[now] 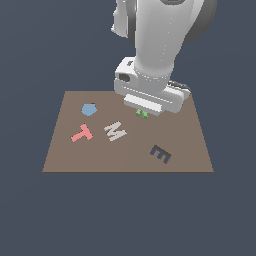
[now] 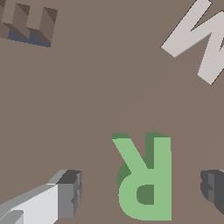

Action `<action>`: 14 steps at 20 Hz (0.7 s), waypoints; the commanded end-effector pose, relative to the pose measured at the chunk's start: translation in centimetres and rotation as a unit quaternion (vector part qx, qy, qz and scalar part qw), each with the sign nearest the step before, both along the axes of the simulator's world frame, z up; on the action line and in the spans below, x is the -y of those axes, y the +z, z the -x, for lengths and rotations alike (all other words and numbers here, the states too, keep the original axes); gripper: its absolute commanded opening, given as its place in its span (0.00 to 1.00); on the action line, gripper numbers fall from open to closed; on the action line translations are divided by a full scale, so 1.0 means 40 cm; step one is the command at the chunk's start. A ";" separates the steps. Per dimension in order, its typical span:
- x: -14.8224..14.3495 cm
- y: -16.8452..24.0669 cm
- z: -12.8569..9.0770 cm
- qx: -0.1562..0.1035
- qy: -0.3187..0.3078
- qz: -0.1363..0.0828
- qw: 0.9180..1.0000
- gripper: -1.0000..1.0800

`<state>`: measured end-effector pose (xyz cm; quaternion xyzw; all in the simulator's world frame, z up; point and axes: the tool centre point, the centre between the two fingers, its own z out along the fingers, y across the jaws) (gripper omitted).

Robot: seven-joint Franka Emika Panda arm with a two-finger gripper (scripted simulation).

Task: Insert a designated object into the corresponding slot on a board.

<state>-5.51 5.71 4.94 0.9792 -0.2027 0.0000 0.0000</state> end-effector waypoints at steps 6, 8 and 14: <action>0.001 -0.020 0.000 0.000 0.000 0.000 1.000 0.96; 0.001 -0.036 0.000 0.000 0.001 0.000 1.000 0.96; 0.001 -0.049 0.000 0.000 0.001 0.000 1.000 0.00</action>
